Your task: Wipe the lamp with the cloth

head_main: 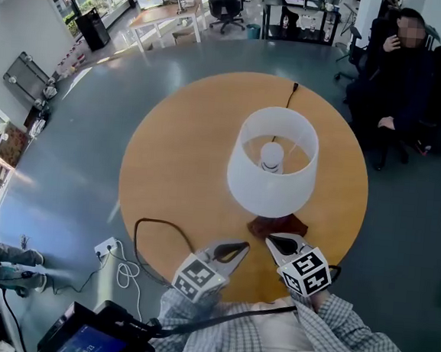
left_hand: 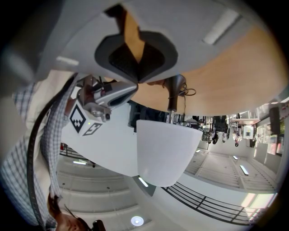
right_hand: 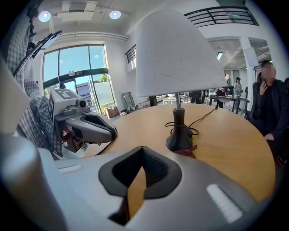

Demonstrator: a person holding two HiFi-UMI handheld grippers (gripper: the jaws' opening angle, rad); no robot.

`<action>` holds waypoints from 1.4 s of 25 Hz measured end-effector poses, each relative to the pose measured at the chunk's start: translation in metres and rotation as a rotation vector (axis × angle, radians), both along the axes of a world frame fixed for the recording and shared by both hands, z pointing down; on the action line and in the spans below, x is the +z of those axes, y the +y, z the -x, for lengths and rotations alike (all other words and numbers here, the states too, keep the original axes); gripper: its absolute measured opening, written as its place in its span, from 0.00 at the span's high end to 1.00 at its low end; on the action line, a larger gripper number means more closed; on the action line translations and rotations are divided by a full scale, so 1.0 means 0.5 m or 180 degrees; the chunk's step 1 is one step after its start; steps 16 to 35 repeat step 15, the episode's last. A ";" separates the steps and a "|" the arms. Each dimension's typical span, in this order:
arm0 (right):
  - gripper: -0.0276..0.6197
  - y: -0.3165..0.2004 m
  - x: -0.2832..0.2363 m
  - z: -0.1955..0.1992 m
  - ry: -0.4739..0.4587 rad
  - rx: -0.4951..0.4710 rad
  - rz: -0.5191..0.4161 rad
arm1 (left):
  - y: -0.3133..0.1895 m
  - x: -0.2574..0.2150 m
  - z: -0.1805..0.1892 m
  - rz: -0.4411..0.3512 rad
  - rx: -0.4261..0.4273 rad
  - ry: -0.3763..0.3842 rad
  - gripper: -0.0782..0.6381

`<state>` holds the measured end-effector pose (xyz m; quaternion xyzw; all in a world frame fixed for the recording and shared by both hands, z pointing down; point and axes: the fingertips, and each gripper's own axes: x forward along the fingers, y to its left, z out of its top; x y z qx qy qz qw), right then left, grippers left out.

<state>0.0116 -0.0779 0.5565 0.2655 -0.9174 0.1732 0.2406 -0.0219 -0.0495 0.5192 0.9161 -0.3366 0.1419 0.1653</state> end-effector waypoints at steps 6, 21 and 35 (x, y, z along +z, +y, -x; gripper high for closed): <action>0.95 0.001 0.014 0.001 0.0031 -0.0007 0.0017 | -0.001 0.015 0.001 0.0006 0.0010 -0.0028 0.88; 0.95 0.006 0.019 0.005 0.0047 -0.0048 0.0005 | 0.010 0.031 -0.013 0.0005 0.0087 -0.0003 0.88; 0.95 0.006 0.019 0.005 0.0047 -0.0048 0.0005 | 0.010 0.031 -0.013 0.0005 0.0087 -0.0003 0.88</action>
